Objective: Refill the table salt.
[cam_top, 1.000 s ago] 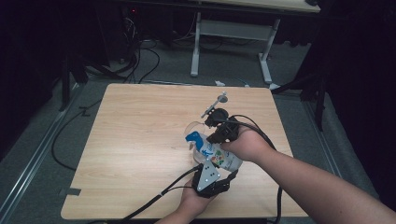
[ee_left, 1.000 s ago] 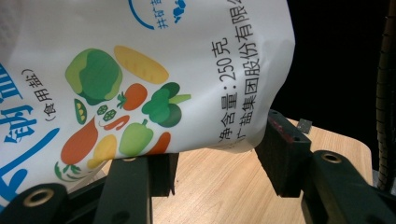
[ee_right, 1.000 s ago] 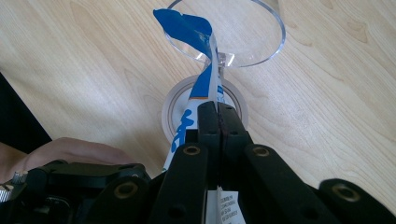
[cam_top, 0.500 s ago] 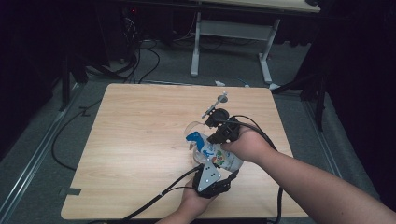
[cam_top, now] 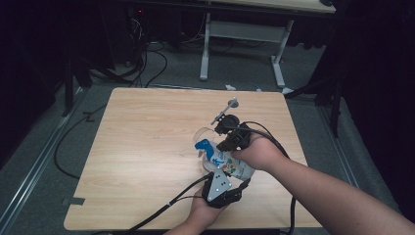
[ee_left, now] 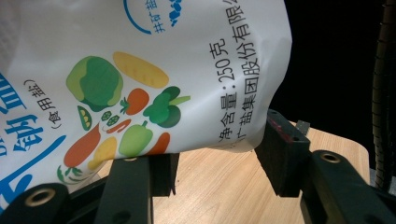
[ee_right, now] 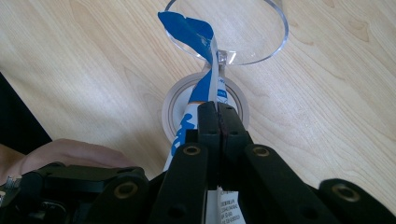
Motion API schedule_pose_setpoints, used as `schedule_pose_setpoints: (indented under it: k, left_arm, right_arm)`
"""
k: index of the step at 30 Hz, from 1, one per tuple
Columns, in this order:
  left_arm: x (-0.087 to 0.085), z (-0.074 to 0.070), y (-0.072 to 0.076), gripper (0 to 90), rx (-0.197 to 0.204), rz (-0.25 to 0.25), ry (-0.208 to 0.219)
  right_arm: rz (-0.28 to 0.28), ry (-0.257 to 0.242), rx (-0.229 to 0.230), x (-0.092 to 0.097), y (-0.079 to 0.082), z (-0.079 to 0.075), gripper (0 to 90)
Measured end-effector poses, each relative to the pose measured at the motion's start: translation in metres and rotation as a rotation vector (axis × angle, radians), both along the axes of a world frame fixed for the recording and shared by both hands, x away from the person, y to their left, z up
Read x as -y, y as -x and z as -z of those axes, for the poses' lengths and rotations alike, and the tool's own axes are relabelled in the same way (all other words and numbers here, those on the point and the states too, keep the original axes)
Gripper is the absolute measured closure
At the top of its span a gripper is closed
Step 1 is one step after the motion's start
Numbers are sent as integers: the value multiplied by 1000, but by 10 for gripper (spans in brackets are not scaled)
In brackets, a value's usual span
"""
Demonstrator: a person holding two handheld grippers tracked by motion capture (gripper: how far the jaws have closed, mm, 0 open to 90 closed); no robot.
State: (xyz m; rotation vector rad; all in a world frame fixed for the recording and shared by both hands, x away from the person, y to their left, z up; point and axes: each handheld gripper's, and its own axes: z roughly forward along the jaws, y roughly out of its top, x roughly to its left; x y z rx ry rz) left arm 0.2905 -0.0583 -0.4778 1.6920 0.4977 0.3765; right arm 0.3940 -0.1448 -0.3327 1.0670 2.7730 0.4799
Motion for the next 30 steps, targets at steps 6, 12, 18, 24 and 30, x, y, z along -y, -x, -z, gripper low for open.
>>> schedule_pose_setpoints:
  k: [6,12,18,24,30]
  left_arm:
    - [0,0,0,521,1,1,-3]
    - [0,1,0,522,6,6,-11]
    - [0,2,2,523,10,13,-15]
    - [-1,3,2,524,12,18,-17]
    - [-1,5,3,526,13,22,-24]
  right_arm:
    - [-1,-1,0,0,0,0,899]
    - [-3,-1,1,1,0,1,900]
    - [2,1,-5,3,2,0,900]
    - [-3,-1,-2,4,3,0,900]
    - [0,-3,-5,6,4,0,900]
